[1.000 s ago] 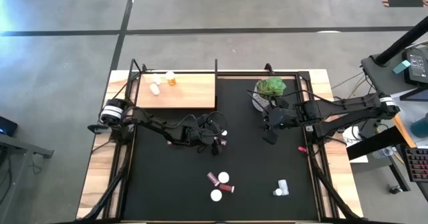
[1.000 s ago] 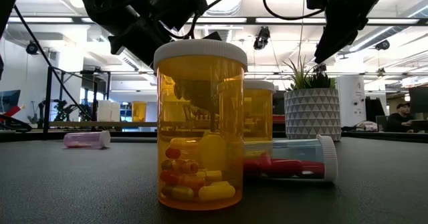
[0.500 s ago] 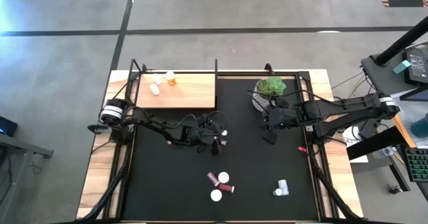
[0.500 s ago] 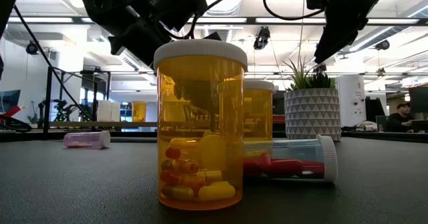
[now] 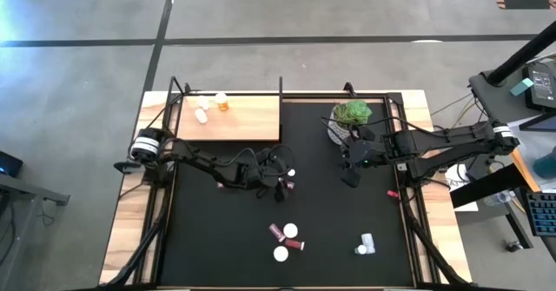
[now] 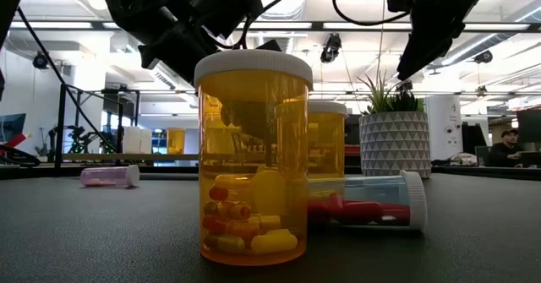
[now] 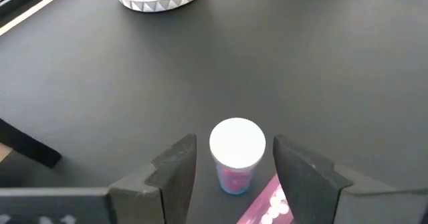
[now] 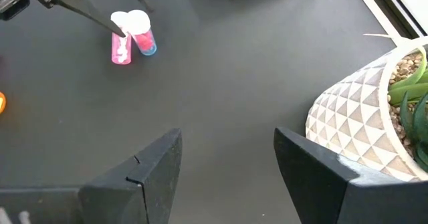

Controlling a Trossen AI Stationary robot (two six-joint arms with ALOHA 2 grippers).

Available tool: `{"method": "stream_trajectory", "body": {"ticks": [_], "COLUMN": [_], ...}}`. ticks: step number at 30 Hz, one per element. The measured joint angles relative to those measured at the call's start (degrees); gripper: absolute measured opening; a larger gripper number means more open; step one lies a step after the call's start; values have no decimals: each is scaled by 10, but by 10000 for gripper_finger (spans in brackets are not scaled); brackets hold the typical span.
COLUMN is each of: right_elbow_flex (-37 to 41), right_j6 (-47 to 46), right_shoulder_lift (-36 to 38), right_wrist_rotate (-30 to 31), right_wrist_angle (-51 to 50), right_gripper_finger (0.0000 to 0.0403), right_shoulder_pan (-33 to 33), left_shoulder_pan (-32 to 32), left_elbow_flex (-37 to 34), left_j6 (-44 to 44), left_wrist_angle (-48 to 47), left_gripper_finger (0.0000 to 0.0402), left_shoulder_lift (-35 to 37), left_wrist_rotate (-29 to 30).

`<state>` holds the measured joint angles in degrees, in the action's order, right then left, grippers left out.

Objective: Pick and place medicine bottles onto shelf by color
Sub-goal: Put the top blue pill bottle on the shelf

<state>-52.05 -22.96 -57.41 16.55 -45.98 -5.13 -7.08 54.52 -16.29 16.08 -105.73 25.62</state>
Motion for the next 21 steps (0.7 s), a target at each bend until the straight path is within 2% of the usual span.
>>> {"method": "stream_trajectory", "body": {"ticks": [7, 15, 21], "right_elbow_flex": [0, 0, 0], "right_j6": [0, 0, 0], "right_shoulder_lift": [0, 0, 0], "right_wrist_rotate": [0, 0, 0], "right_wrist_angle": [0, 0, 0], "right_gripper_finger": [228, 228, 228], "right_shoulder_pan": [0, 0, 0], "left_shoulder_pan": [1, 1, 1], "left_elbow_flex": [0, 0, 0], "left_j6": [2, 2, 2], "left_wrist_angle": [0, 2, 3], "left_gripper_finger": [178, 133, 114], "left_shoulder_lift": [0, 0, 0], "left_wrist_rotate": [3, 2, 0]}}
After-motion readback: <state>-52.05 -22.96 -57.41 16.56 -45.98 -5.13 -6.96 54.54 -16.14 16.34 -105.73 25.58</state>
